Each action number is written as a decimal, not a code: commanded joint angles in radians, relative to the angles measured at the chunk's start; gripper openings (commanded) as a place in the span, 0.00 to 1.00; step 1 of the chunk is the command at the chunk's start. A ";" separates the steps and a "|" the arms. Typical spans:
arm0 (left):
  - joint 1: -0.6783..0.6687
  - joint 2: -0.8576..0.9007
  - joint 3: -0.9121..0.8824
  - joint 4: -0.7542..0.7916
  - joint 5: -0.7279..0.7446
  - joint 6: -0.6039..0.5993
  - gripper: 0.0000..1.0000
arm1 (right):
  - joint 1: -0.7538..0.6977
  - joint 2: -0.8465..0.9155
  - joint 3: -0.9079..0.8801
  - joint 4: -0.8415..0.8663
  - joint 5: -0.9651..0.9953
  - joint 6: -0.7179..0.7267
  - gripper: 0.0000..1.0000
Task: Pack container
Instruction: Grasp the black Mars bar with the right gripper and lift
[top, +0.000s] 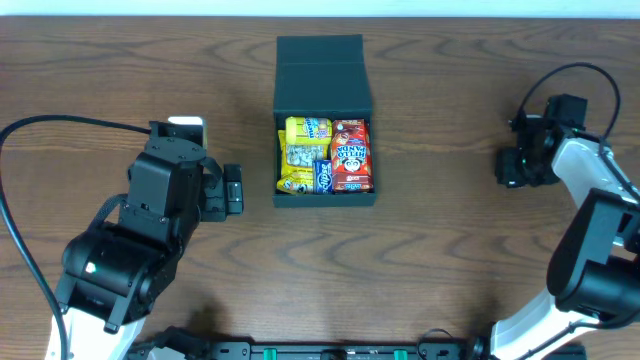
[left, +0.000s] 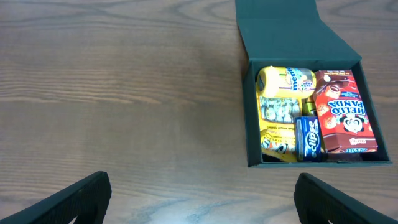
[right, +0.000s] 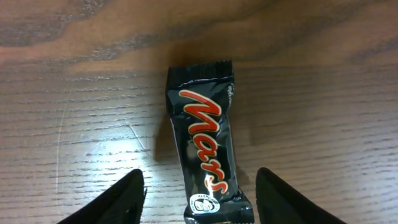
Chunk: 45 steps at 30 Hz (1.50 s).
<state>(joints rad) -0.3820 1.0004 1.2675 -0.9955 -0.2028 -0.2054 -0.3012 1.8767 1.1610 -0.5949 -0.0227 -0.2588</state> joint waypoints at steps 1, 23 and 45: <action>0.002 0.000 0.020 -0.003 -0.014 0.011 0.95 | -0.005 0.025 -0.014 0.009 -0.011 -0.011 0.55; 0.002 0.000 0.020 -0.003 -0.014 0.011 0.95 | -0.006 0.072 -0.026 0.054 -0.012 -0.003 0.37; 0.002 0.000 0.020 -0.003 -0.014 0.011 0.95 | 0.064 0.040 0.176 -0.121 -0.138 0.116 0.13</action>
<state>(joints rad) -0.3820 1.0004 1.2675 -0.9951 -0.2028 -0.2054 -0.2722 1.9205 1.2667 -0.6998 -0.1089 -0.1757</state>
